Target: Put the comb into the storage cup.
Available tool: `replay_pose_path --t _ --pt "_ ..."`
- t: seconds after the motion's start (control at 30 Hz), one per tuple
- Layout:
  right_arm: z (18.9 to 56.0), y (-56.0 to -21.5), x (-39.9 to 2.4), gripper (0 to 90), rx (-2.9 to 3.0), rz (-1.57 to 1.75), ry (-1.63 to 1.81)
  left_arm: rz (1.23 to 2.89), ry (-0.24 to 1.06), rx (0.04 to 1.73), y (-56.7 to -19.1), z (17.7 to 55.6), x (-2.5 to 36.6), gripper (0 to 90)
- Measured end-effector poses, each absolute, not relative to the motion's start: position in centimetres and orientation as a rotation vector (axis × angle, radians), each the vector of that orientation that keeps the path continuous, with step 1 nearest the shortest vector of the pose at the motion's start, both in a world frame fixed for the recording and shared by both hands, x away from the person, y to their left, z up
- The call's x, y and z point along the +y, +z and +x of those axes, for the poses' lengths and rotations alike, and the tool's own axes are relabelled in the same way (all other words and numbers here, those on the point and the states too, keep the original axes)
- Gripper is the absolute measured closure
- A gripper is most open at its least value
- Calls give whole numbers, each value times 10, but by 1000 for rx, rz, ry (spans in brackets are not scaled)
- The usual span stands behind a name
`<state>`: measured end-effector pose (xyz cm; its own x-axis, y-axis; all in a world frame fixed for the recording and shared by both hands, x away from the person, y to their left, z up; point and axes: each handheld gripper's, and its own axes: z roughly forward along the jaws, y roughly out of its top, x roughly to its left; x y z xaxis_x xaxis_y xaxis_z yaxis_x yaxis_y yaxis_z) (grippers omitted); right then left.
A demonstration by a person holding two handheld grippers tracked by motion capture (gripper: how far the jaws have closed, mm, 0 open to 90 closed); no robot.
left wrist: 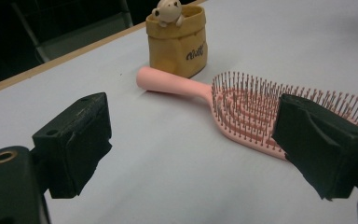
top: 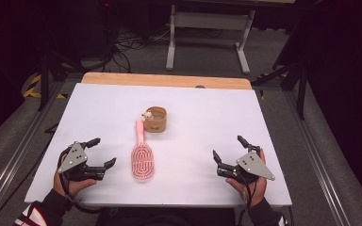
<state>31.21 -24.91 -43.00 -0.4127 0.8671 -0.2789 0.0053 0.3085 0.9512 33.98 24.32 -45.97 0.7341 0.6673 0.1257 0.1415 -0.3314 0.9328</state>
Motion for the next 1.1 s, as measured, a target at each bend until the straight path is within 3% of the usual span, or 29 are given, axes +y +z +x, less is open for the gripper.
replay_pose_path --t 0.5,0.63,0.7,0.77,0.8,0.87,1.1 --pt "314 -433 -243 88 1705 774 1185 1875 643 598 -459 333 248 174" --pt "315 -435 -242 91 1720 766 1177 1884 642 595 -457 334 247 321" --pt "315 -435 -243 93 1720 777 1172 1907 627 584 -457 335 247 477" --pt "316 -435 -245 95 1720 785 1176 1912 609 578 -458 336 247 575" --pt "316 -435 -245 99 1711 791 1178 1924 604 556 -457 335 248 754" --pt "317 -435 -245 99 1714 792 1176 1934 580 531 -457 335 248 876" --pt "317 -436 -244 99 1726 787 1169 1989 552 510 -458 337 242 900"
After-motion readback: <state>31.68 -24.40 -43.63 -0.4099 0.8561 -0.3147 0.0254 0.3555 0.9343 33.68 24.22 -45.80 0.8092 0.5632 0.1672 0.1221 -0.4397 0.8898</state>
